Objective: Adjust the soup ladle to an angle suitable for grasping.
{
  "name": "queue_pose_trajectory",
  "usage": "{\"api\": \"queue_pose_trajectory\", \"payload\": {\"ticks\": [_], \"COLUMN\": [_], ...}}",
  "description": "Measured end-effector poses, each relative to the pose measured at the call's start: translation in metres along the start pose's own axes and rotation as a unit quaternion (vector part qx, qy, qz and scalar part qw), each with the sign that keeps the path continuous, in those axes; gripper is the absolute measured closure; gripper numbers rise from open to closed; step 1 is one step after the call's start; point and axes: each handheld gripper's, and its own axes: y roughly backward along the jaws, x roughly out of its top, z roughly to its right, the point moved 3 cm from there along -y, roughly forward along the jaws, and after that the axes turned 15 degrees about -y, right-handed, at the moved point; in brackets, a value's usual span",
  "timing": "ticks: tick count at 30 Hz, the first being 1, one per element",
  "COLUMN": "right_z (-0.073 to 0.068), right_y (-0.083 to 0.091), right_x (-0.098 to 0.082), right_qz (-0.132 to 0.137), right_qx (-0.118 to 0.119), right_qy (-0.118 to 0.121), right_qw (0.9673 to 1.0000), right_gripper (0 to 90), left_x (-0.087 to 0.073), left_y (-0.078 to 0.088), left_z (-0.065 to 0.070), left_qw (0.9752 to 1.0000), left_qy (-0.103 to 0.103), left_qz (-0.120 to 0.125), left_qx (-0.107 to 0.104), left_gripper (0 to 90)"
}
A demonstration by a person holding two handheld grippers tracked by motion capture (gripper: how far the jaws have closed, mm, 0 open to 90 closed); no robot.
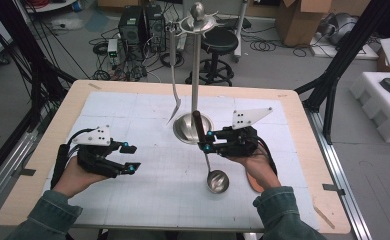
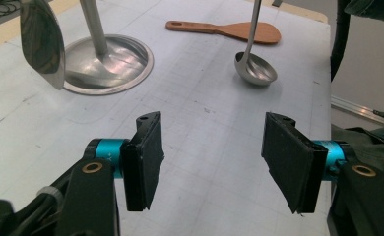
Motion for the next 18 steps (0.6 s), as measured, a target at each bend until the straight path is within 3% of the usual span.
{"api": "queue_pose_trajectory", "payload": {"ticks": [7, 18], "right_z": [-0.006, -0.013], "right_y": [-0.011, -0.036], "right_x": [0.005, 0.015], "right_qz": [-0.009, -0.022], "right_qx": [0.024, 0.048], "right_qy": [0.007, 0.017], "right_qw": [0.9996, 0.9984], "right_gripper": [74.3, 74.3], "left_x": [0.017, 0.059], "left_y": [-0.002, 0.003], "left_z": [0.0, -0.005], "left_qw": [0.9996, 0.9975], "left_qy": [-0.003, -0.014], "left_qz": [0.028, 0.066], "left_qx": [-0.01, -0.017], "left_gripper": [43.9, 46.7]}}
